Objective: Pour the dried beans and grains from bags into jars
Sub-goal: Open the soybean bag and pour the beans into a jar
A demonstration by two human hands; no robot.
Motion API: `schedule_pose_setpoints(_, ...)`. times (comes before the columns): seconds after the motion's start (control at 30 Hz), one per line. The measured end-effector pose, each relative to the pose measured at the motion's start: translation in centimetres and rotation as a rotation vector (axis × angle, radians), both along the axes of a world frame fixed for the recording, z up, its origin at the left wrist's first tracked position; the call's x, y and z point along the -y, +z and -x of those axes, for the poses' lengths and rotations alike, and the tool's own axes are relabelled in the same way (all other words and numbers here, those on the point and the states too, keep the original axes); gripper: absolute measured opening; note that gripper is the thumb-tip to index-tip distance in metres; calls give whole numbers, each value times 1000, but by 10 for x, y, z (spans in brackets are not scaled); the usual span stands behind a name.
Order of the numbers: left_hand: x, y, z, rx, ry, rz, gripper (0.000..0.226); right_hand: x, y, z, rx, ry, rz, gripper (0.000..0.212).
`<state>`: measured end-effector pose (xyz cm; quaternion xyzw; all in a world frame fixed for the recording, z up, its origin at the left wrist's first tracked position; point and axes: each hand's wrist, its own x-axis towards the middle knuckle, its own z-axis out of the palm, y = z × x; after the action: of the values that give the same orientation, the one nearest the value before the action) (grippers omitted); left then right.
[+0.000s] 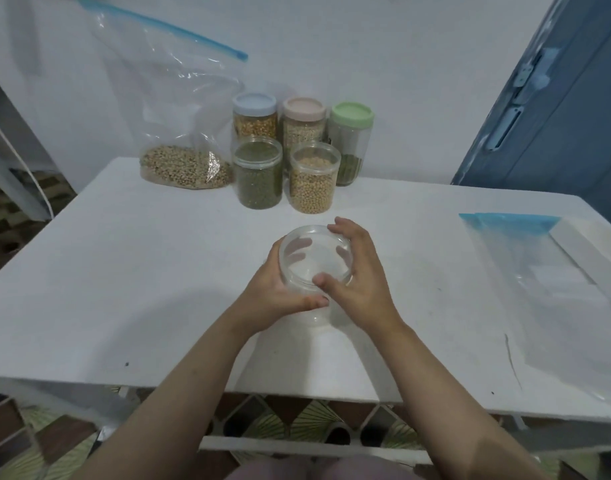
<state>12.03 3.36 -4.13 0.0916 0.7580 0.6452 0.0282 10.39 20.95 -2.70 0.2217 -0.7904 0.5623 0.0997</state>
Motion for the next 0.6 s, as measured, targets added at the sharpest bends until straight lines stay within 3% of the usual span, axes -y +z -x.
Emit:
schedule_pose_setpoints(0.3, 12, -2, 7, 37, -54, 4, 102, -8, 12, 10, 86, 126, -5, 55)
schedule_pose_setpoints(0.47, 16, 2, 10, 48, -99, 24, 104, -10, 3, 15, 208, 185, 122, 79)
schedule_pose_setpoints(0.6, 21, 3, 13, 67, -142, 10, 103, -17, -3, 15, 325, 237, 302, 78)
